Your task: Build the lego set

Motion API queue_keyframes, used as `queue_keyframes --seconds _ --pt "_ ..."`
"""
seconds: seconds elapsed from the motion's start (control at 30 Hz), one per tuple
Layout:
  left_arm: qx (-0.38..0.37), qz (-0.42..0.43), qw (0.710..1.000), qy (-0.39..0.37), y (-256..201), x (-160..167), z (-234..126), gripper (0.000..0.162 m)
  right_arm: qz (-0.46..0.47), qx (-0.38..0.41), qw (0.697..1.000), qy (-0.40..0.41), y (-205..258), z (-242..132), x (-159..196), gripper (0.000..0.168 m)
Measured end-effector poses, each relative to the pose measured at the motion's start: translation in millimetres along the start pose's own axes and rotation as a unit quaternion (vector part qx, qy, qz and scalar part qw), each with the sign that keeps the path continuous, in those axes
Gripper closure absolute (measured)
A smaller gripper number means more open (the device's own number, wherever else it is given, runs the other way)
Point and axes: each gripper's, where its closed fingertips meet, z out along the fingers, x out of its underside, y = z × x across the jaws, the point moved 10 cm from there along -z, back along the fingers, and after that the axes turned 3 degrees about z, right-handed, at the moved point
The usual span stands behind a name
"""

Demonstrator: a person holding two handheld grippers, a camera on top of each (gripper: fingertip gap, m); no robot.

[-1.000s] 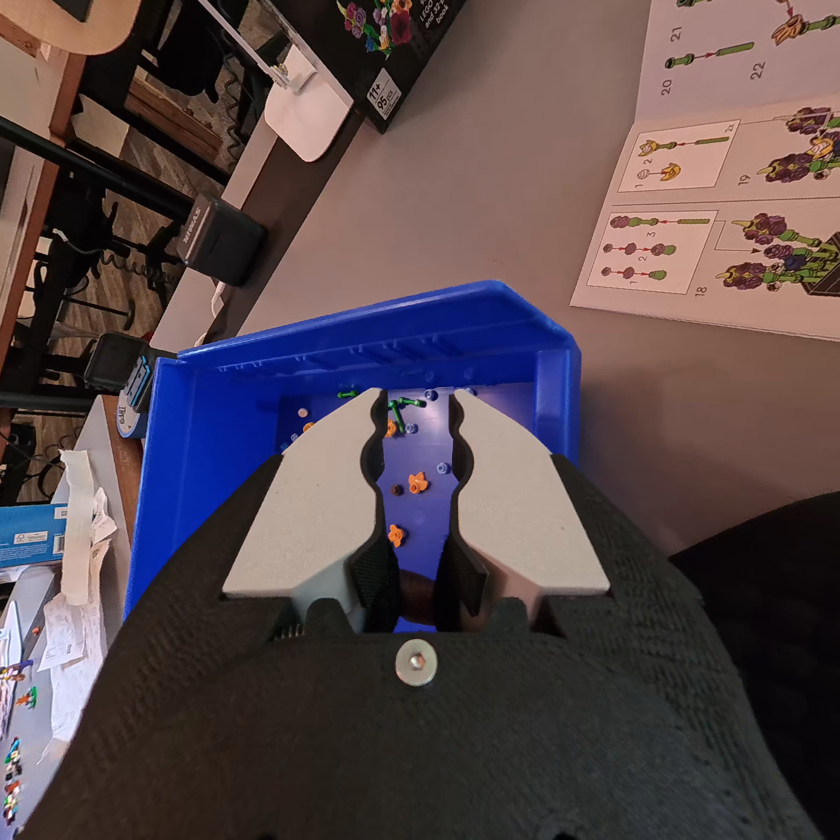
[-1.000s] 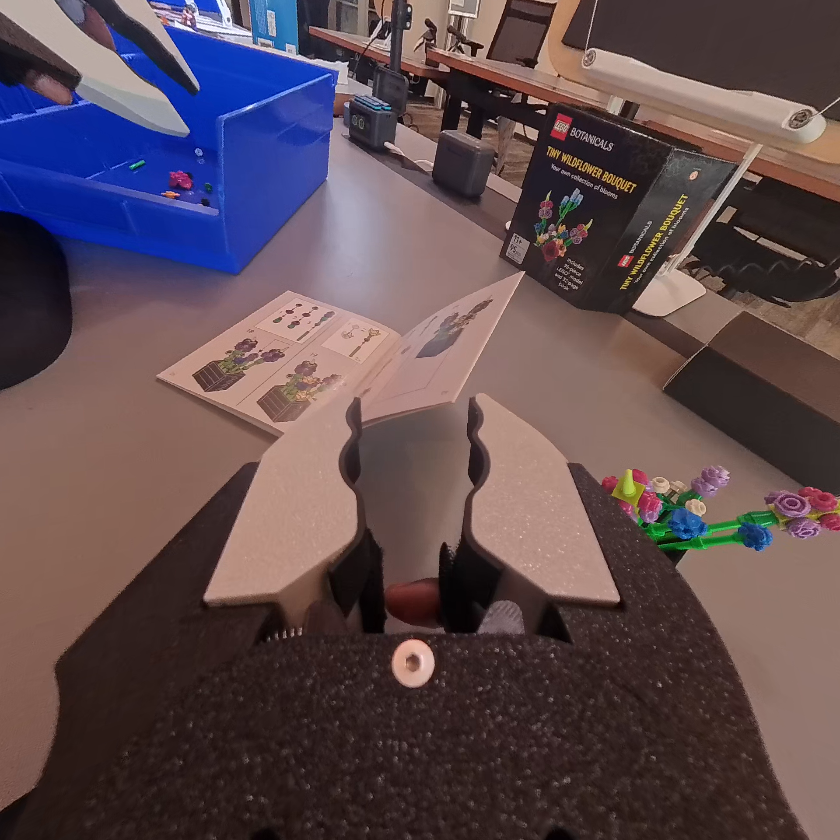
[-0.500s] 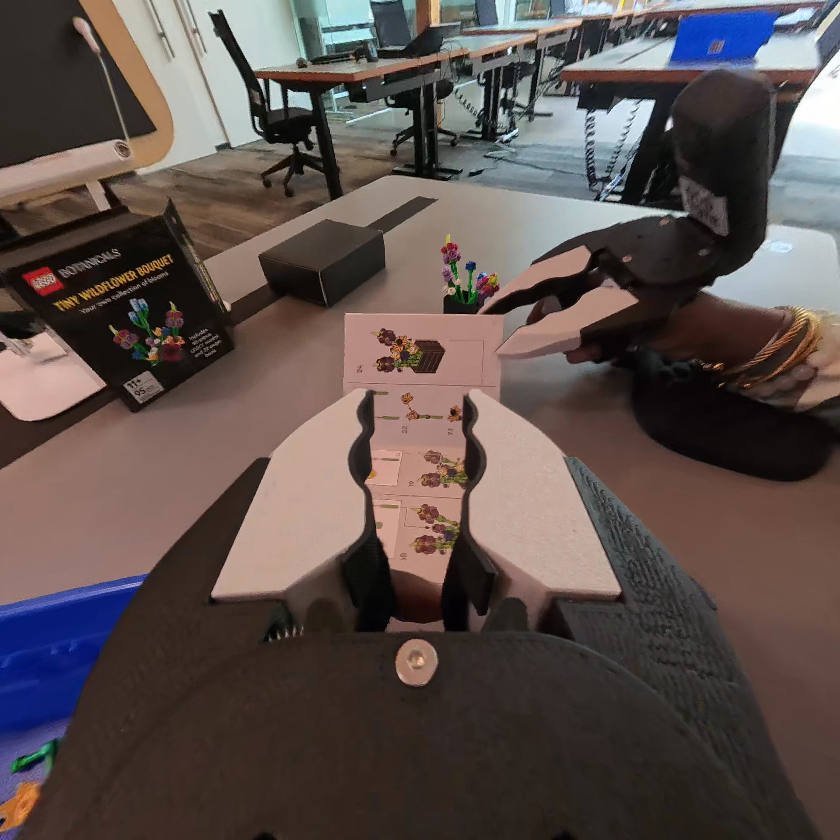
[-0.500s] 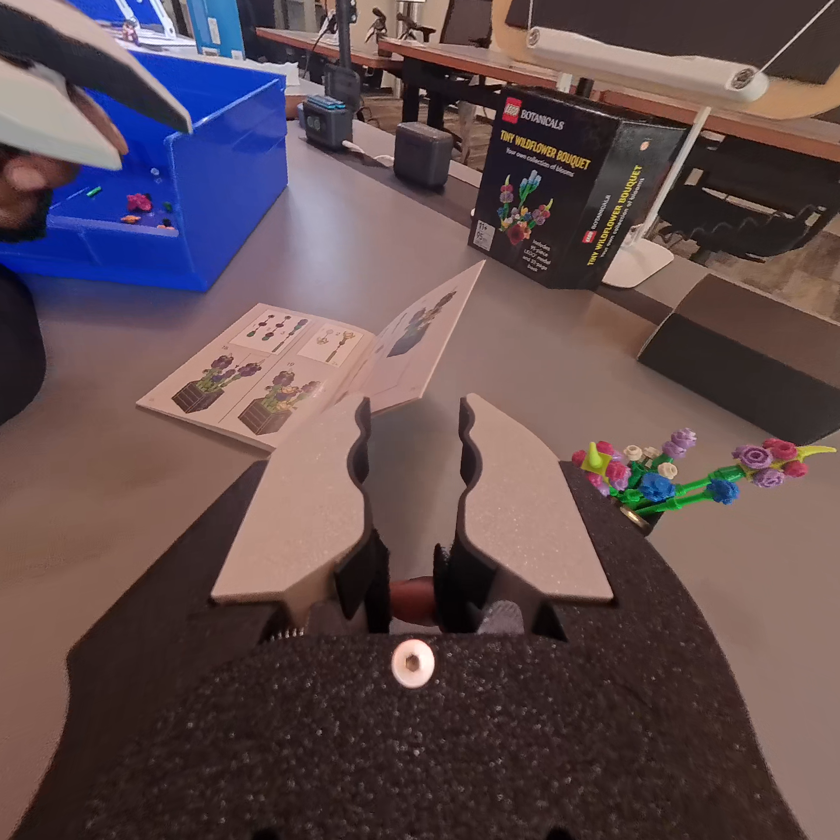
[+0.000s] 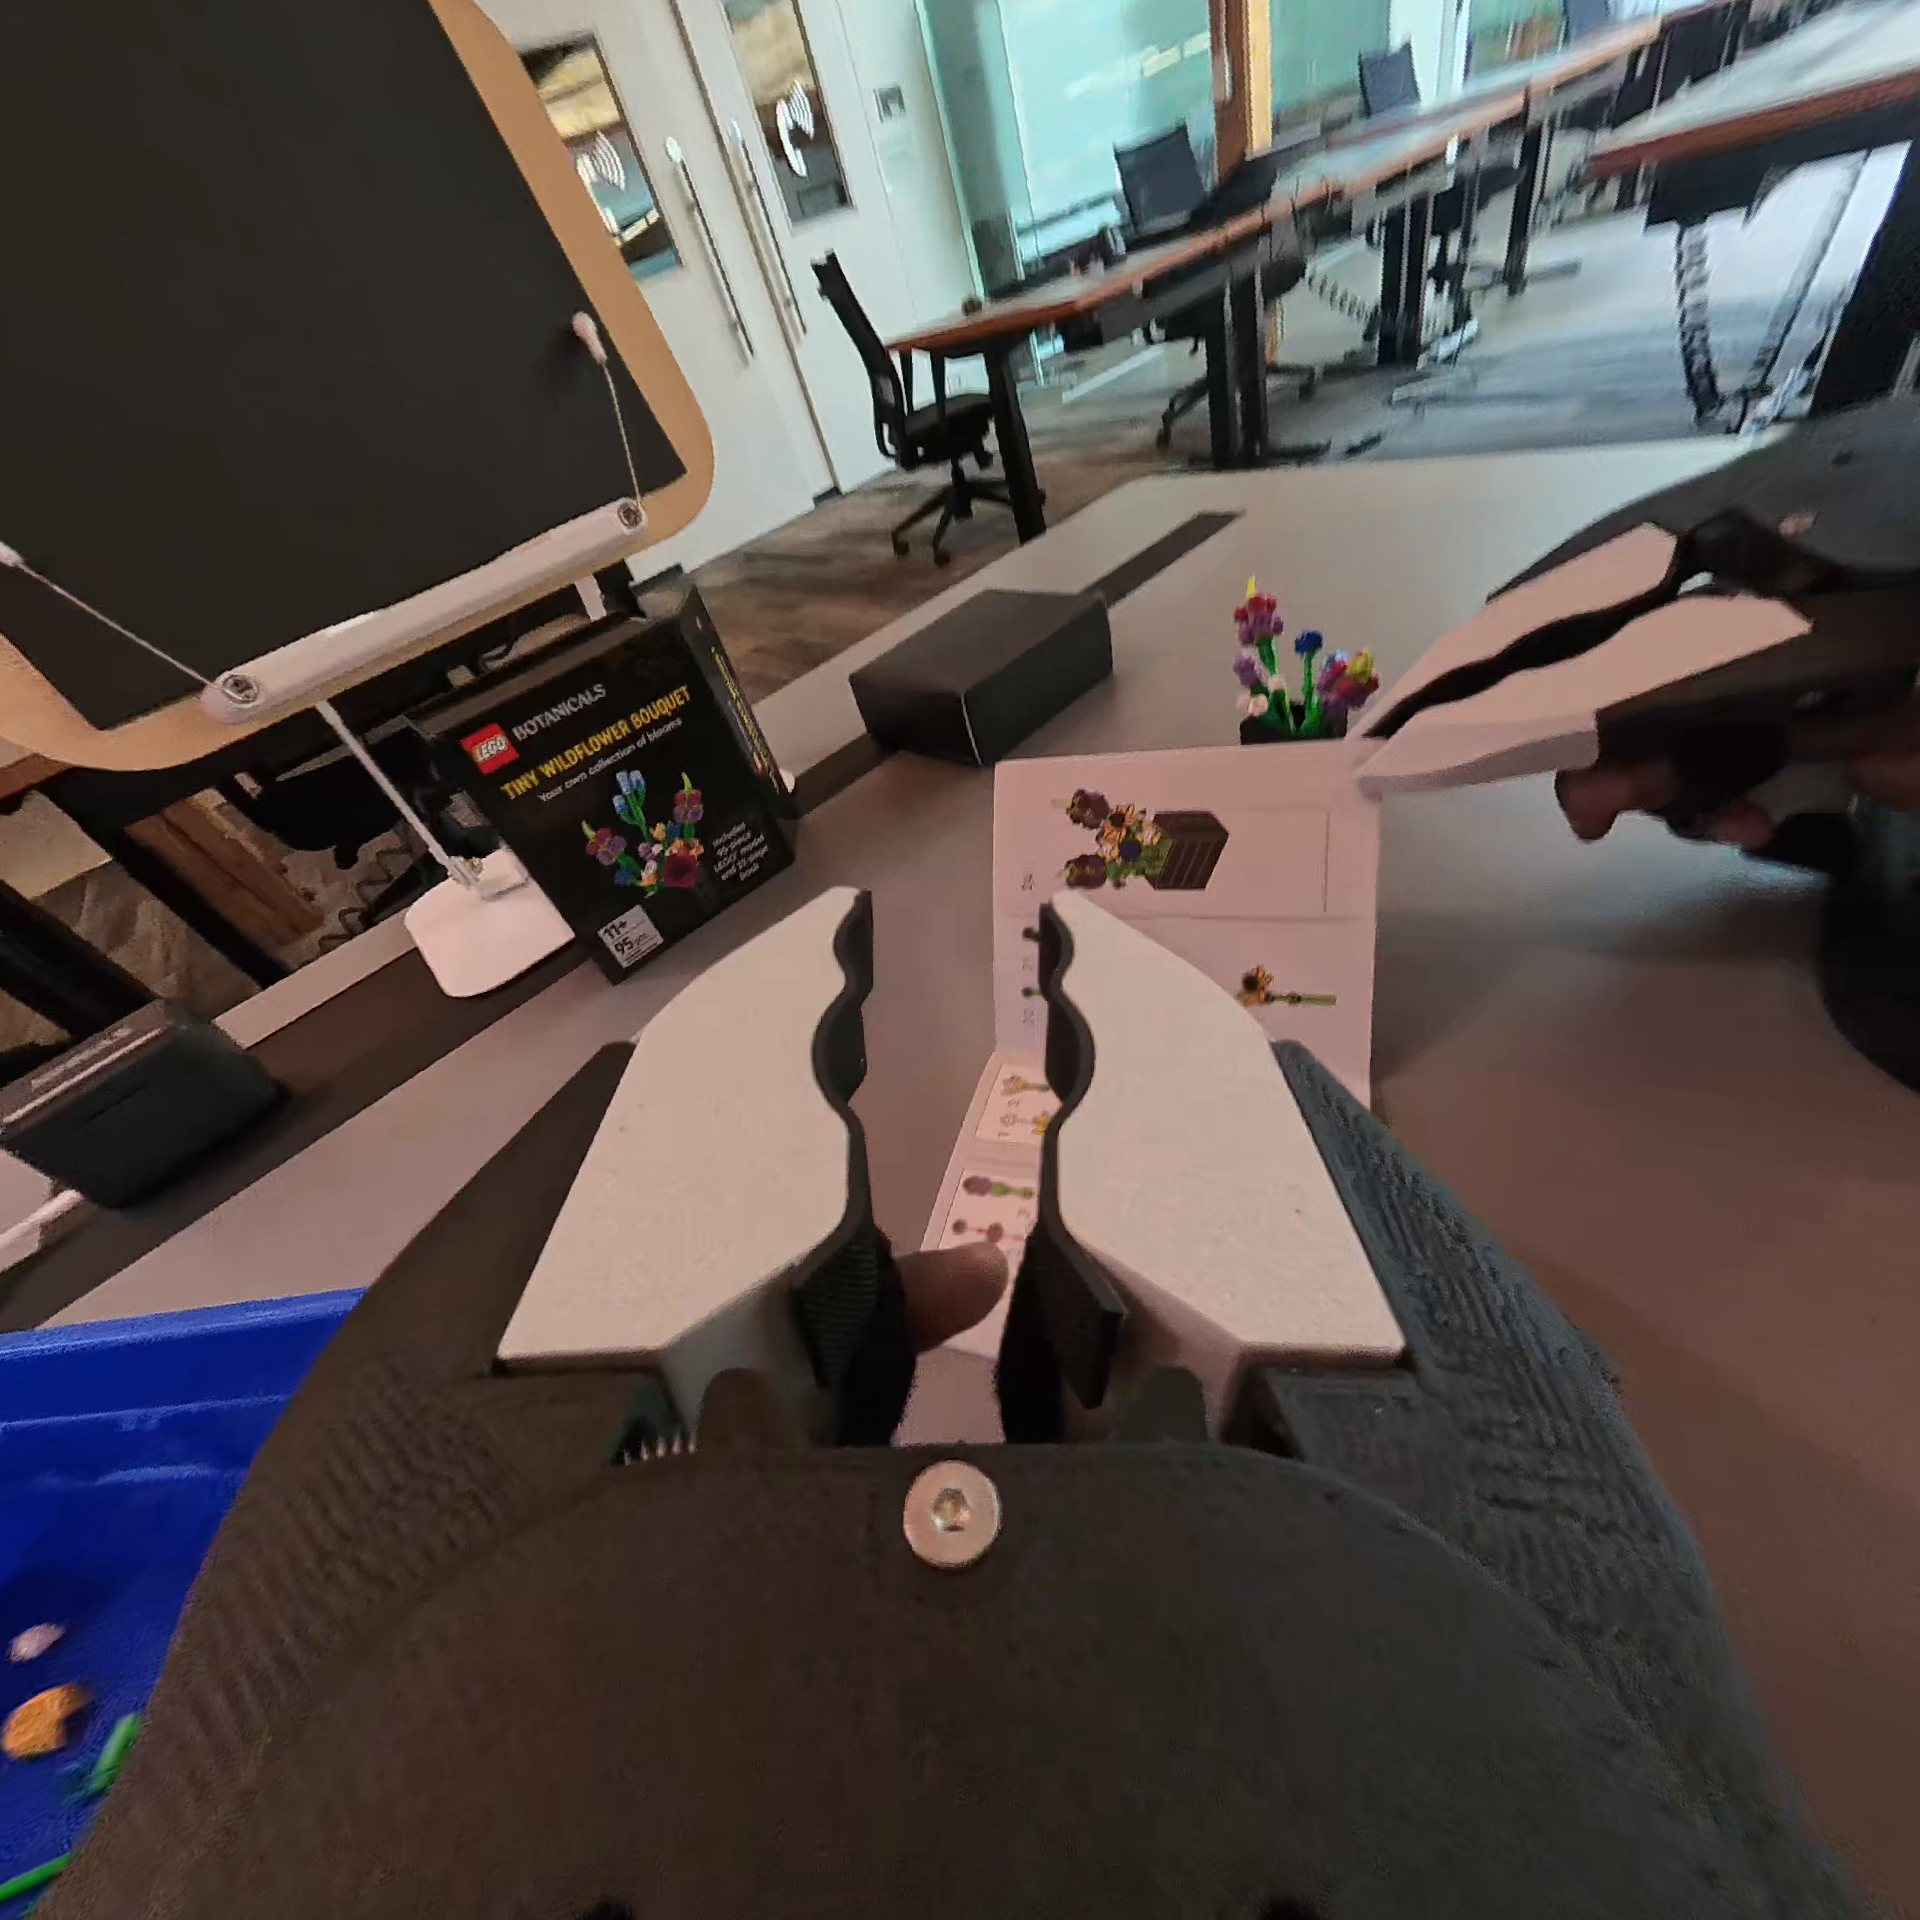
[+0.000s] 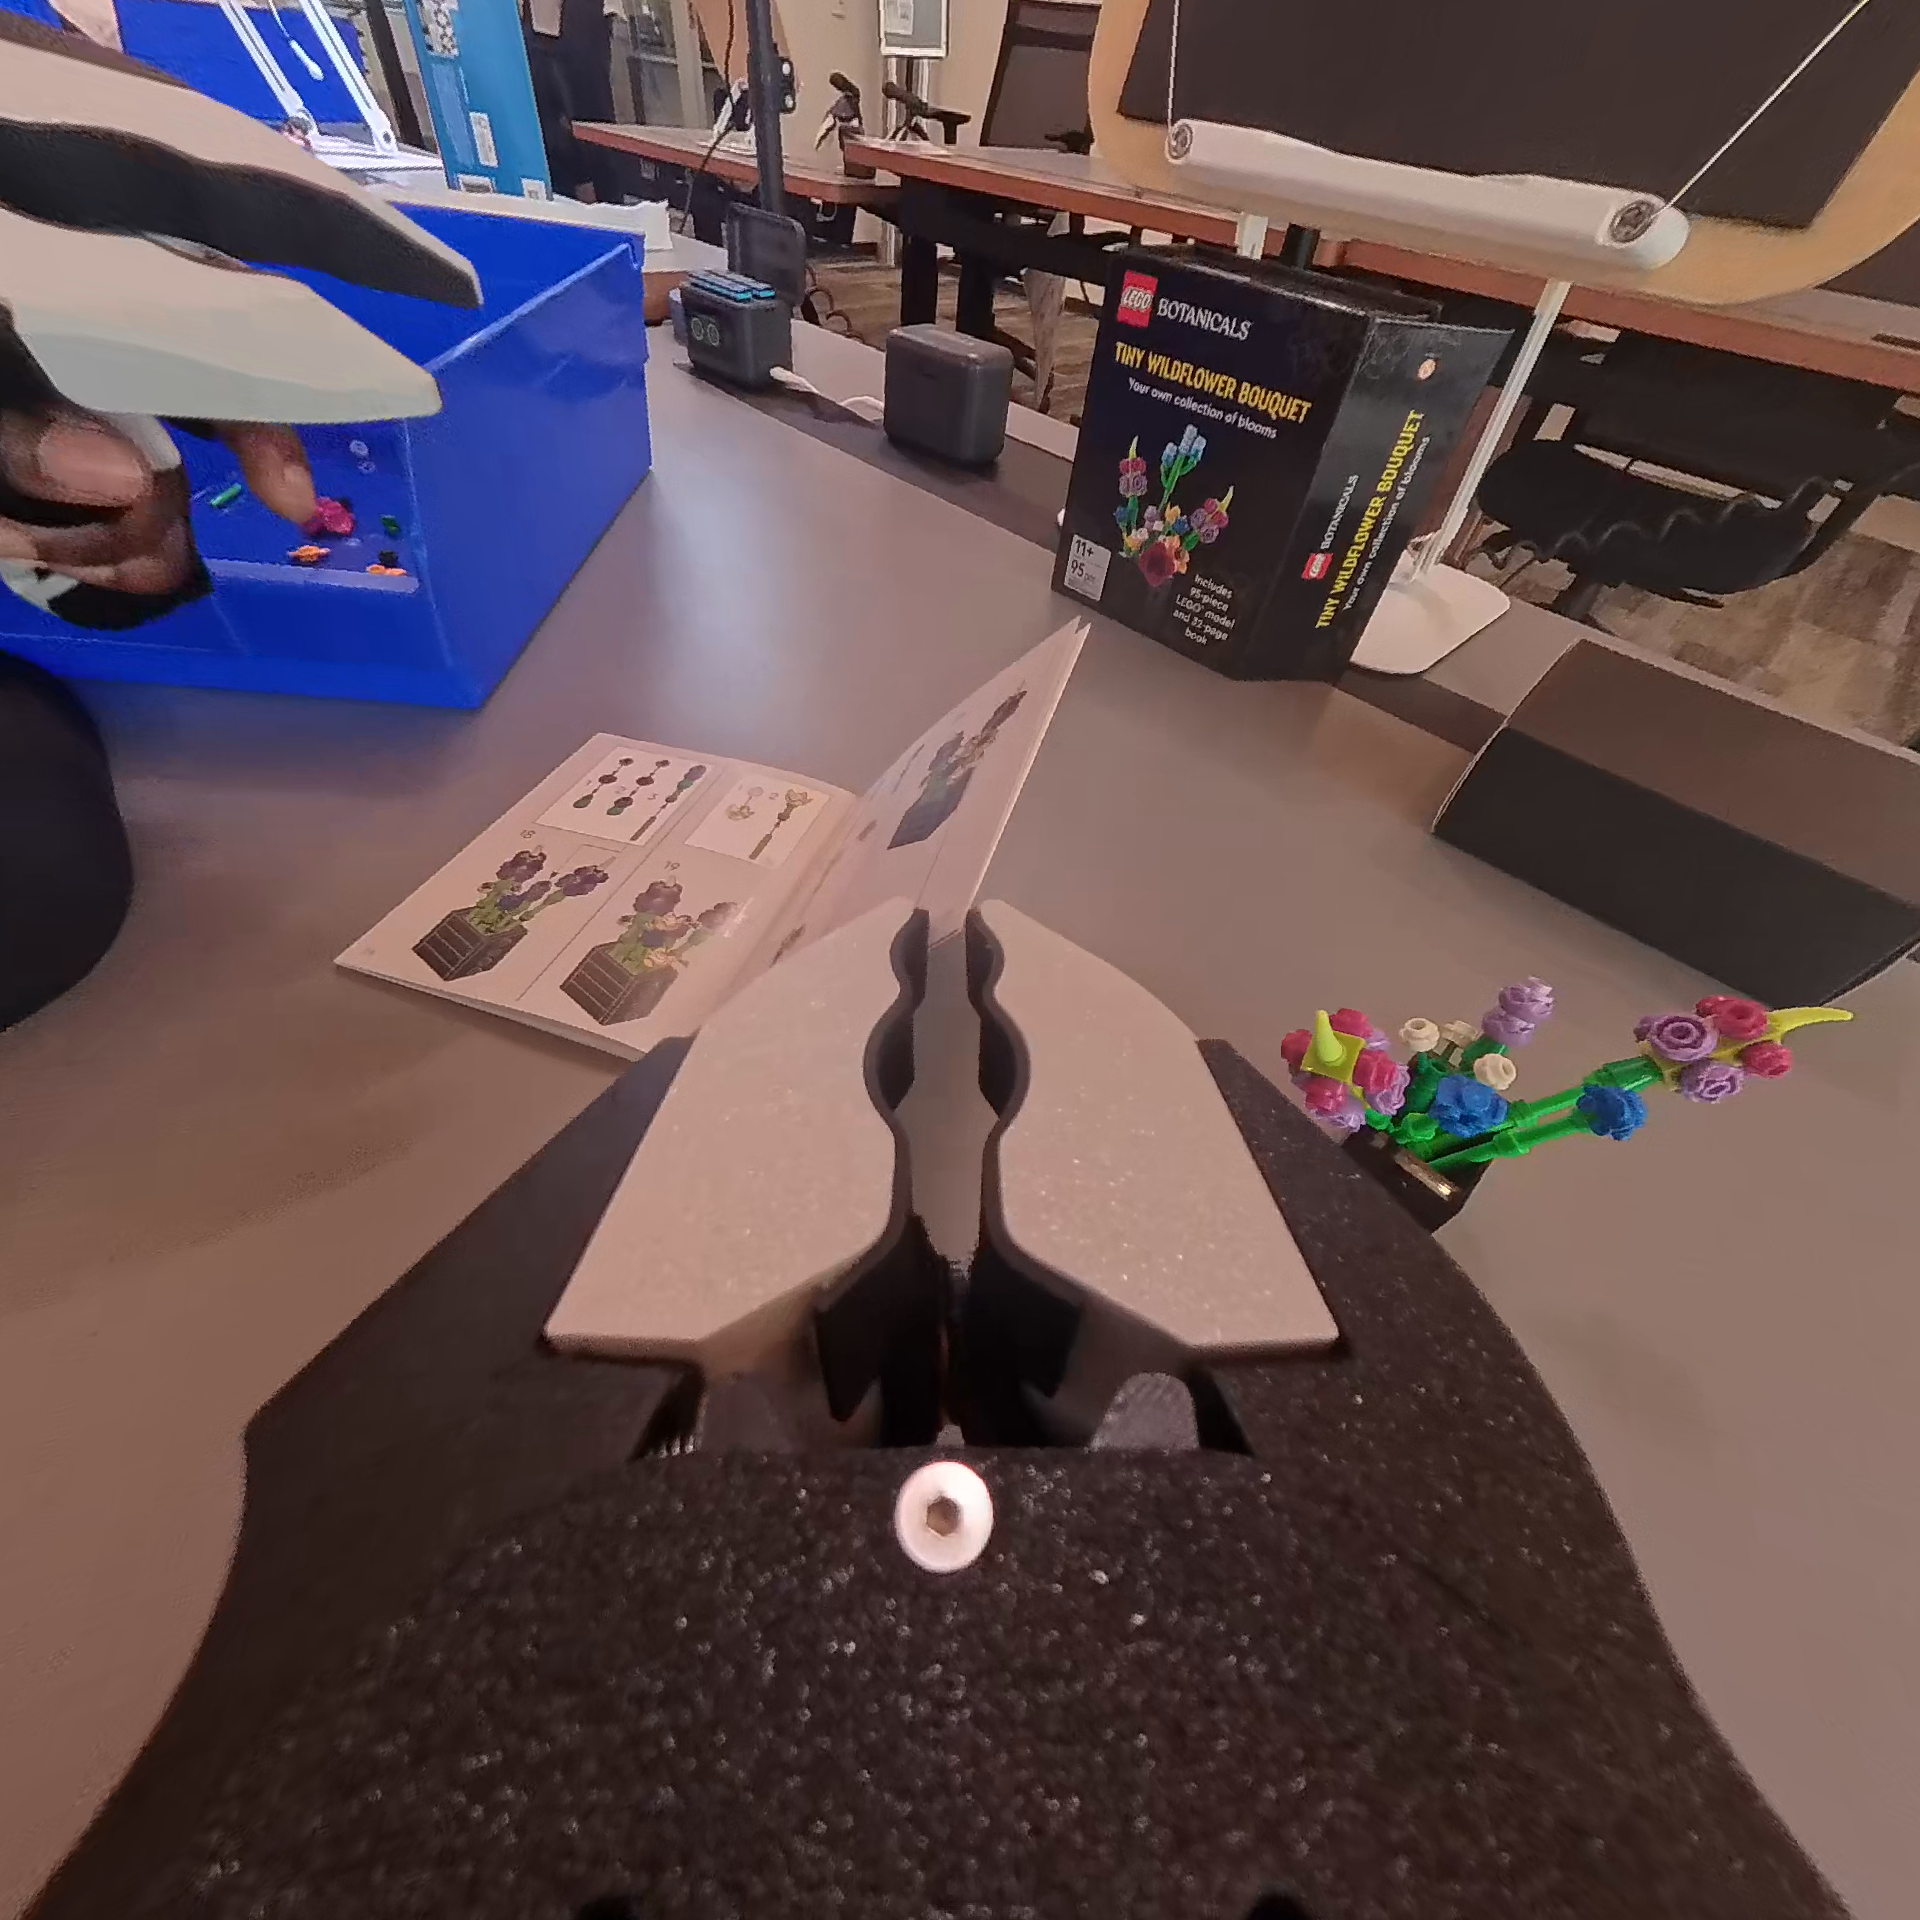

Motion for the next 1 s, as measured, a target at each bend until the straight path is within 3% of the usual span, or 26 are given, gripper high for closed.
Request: queue_keyframes --seconds 0.1,0.2,0.33,0.5,0.6,0.67,0.83,0.93,1.0 --pt "0.011 -0.037 0.999 -0.03 -4.4 3.8 5.2 0.136 -0.003 0.008 1.0 -0.008 0.4 -2.2 -2.0 0.162" --pt "0.047 -0.044 0.998 -0.021 -10.7 9.0 11.2 0.161 -0.004 0.018 1.0 -0.008 0.0 -3.0 -2.6 0.161" --pt "0.088 -0.054 0.994 -0.024 -13.4 8.0 10.9 0.161 -0.012 0.021 1.0 -0.007 1.4 -2.8 -2.8 0.159" --pt "0.14 -0.095 0.984 -0.06 -8.0 -16.9 -5.1 0.162 -0.012 0.022 1.0 -0.005 1.0 -1.9 -2.0 0.157" --pt "0.118 -0.075 0.988 -0.061 -8.4 -29.7 -7.5 0.162 -0.003 0.023 1.0 -0.002 0.1 -2.5 -2.2 0.158" --pt "0.065 -0.071 0.993 -0.062 -6.3 -34.3 -3.0 0.162 0.018 0.015 1.0 0.008 -0.2 -3.2 -3.6 0.161" --pt "0.007 -0.034 0.998 -0.055 4.6 -28.5 21.4 0.162 0.014 0.01 1.0 -0.02 4.2 -6.6 -10.5 0.164" --pt "-0.02 0.017 0.999 -0.037 9.7 -19.4 32.2 0.162 -0.019 0.018 0.998 -0.065 24.9 -11.3 -28.3 0.167" --pt "-0.036 0.004 0.999 0.0 7.5 -12.5 36.1 0.162 -0.049 0.002 0.993 -0.107 52.3 -12.9 -45.8 0.167"
